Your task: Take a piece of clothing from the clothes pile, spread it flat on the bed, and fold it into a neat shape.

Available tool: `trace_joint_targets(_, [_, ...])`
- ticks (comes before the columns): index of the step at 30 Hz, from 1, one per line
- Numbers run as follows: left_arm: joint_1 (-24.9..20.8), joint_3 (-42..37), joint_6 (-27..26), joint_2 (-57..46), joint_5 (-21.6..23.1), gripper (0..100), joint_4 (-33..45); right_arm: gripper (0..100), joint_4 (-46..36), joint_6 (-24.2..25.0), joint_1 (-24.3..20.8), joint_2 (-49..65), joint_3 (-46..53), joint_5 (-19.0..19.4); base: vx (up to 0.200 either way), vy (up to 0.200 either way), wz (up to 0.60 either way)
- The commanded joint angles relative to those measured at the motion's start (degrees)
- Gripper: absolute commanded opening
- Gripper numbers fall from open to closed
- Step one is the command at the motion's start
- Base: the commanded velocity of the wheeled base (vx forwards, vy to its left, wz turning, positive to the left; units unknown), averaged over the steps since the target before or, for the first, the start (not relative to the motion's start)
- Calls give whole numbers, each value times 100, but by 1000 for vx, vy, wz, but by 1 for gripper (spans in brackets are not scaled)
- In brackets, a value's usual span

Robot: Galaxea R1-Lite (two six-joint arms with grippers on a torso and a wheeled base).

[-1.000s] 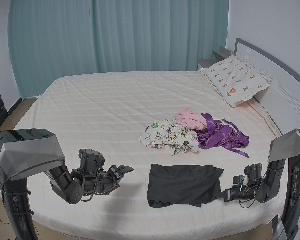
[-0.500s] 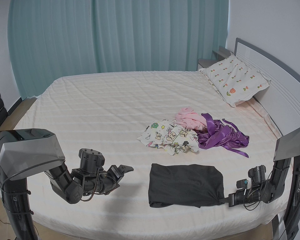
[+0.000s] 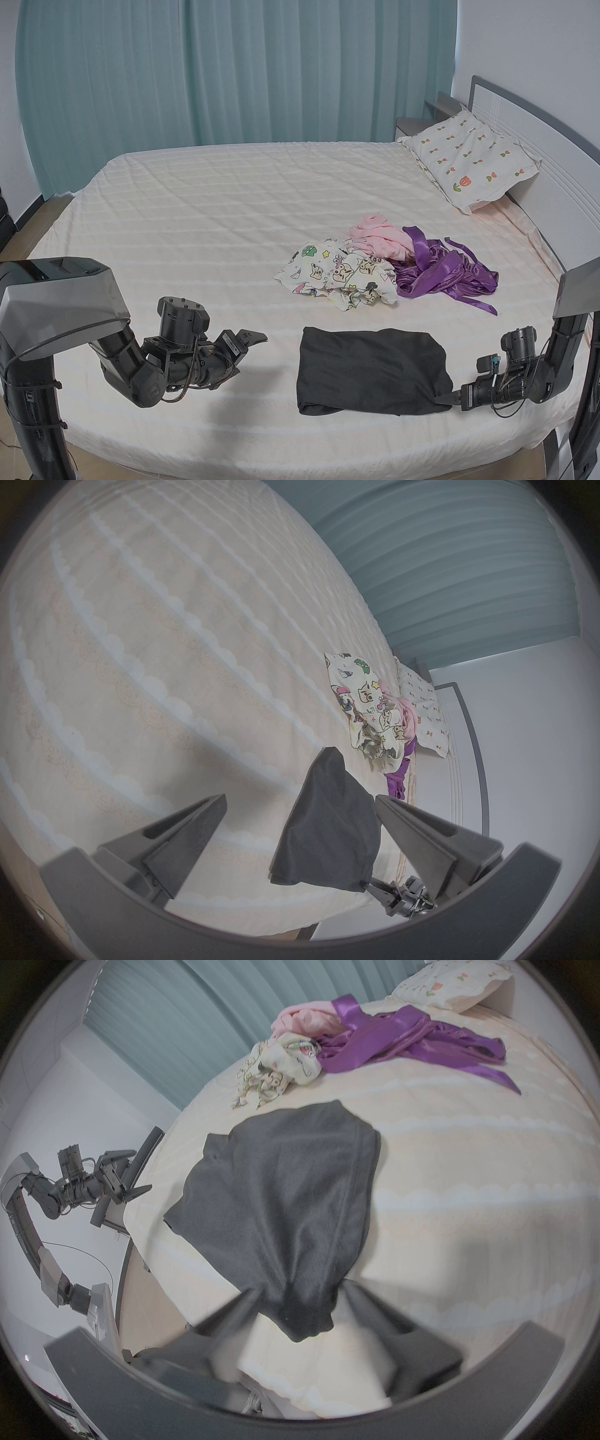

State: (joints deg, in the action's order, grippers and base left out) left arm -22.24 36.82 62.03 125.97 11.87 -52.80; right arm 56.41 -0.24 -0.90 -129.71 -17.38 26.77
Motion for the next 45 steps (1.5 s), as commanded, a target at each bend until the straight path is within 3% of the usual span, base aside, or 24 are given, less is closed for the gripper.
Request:
trace_joint_targets(1, [0, 1, 3, 7, -1, 100, -2, 100, 20, 33, 55, 402, -11, 21, 0, 0, 0])
trace_joint_targets(7, [0, 10, 3, 7, -10, 100, -2, 100, 11, 279, 292, 525, -371, 65, 0, 0, 0])
trace_joint_targets(13, [0, 1, 3, 7, -10, 100, -2, 100, 37, 2055, -77, -151, -1584, -49, 0, 0, 0])
trace_joint_targets(16, [0, 1, 3, 7, -10, 100, -11, 100, 125, 2600, -235, -433, -2076, -260, 0, 0, 0])
trace_joint_targets(19, [0, 10, 3, 7, -18, 100, -11, 100, 125, 2705, -261, -731, -2428, -620, 0, 0, 0])
trace_joint_targets(29, [0, 10, 3, 7, -36, 100, -11, 100, 64, 2714, -376, -1144, -2885, -735, 0, 0, 0])
trace_joint_targets(30, [0, 10, 3, 7, -36, 100, -11, 0, 64, 2758, -367, -1144, -2937, -735, 0, 0, 0])
trace_joint_targets(41, [0, 1, 3, 7, -45, 100, -11, 0, 107, 2828, -305, -1162, -2999, -770, 0, 0, 0])
trace_joint_targets(45, [0, 1, 3, 7, -45, 100, -11, 0, 160, 3171, -305, -1127, -2999, -831, 0, 0, 0])
